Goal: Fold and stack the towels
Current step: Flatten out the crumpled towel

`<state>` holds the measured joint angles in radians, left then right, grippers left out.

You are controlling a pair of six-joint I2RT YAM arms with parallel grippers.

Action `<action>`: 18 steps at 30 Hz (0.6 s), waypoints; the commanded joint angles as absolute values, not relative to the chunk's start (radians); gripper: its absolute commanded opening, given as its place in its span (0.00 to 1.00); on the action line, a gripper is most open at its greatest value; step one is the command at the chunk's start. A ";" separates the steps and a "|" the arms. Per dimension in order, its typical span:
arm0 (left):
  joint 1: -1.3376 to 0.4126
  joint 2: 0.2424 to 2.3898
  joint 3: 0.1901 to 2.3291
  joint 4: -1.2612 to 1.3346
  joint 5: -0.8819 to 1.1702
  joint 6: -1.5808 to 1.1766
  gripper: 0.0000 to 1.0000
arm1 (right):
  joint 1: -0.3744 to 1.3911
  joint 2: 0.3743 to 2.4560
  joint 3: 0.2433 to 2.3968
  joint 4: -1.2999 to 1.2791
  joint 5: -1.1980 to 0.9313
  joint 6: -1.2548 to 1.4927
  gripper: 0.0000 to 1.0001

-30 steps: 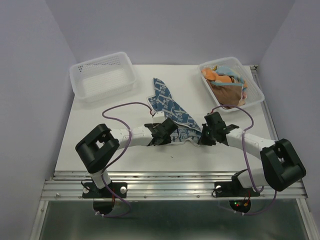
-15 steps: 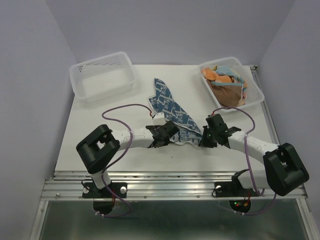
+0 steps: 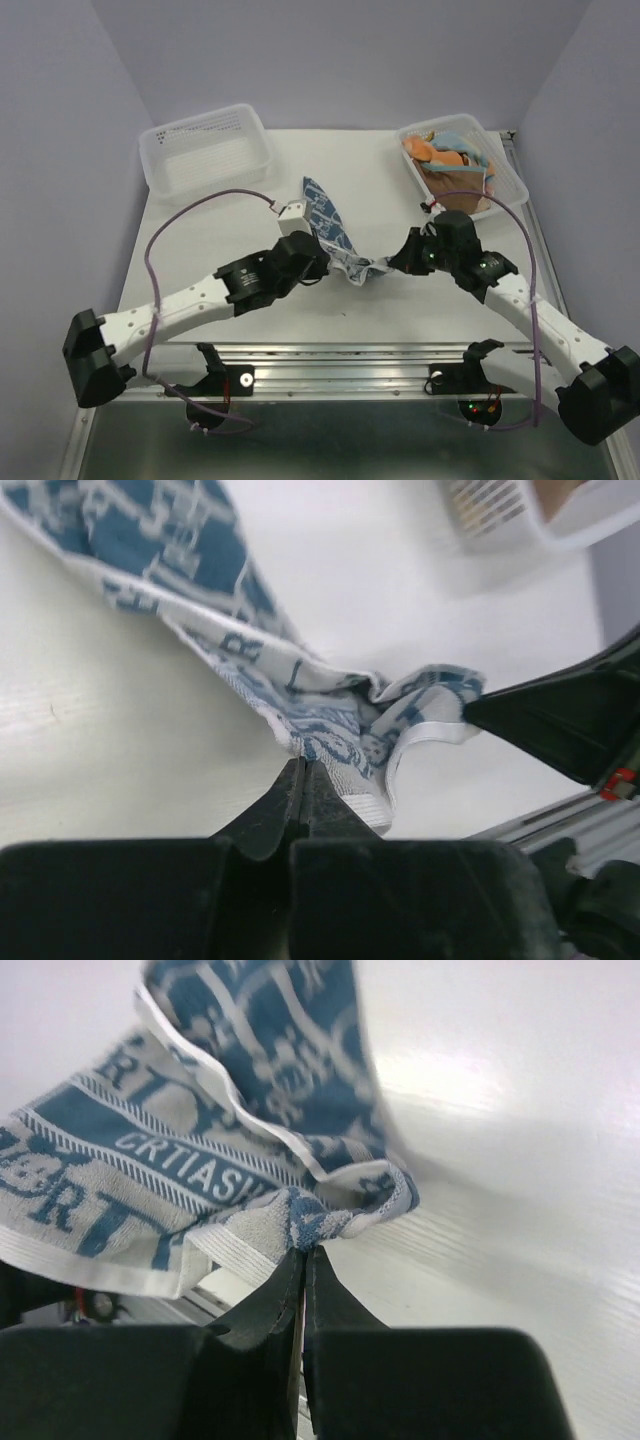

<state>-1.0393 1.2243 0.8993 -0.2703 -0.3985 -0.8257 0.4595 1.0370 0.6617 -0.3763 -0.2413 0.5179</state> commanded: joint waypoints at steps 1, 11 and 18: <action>-1.040 1.046 0.948 -0.169 -0.442 -0.695 0.00 | 0.463 0.954 0.854 -0.374 -0.331 0.531 0.01; -1.039 0.999 1.414 -0.190 -0.543 -0.473 0.00 | 0.463 1.015 1.366 -0.399 -0.333 0.571 0.01; -1.039 0.991 1.537 -0.189 -0.552 -0.402 0.00 | 0.463 1.114 1.615 -0.477 -0.252 0.549 0.01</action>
<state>-1.0389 0.9951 1.4834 -0.2062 -0.5056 -0.4839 0.4595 1.0653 1.5013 -0.4259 -0.3111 0.5652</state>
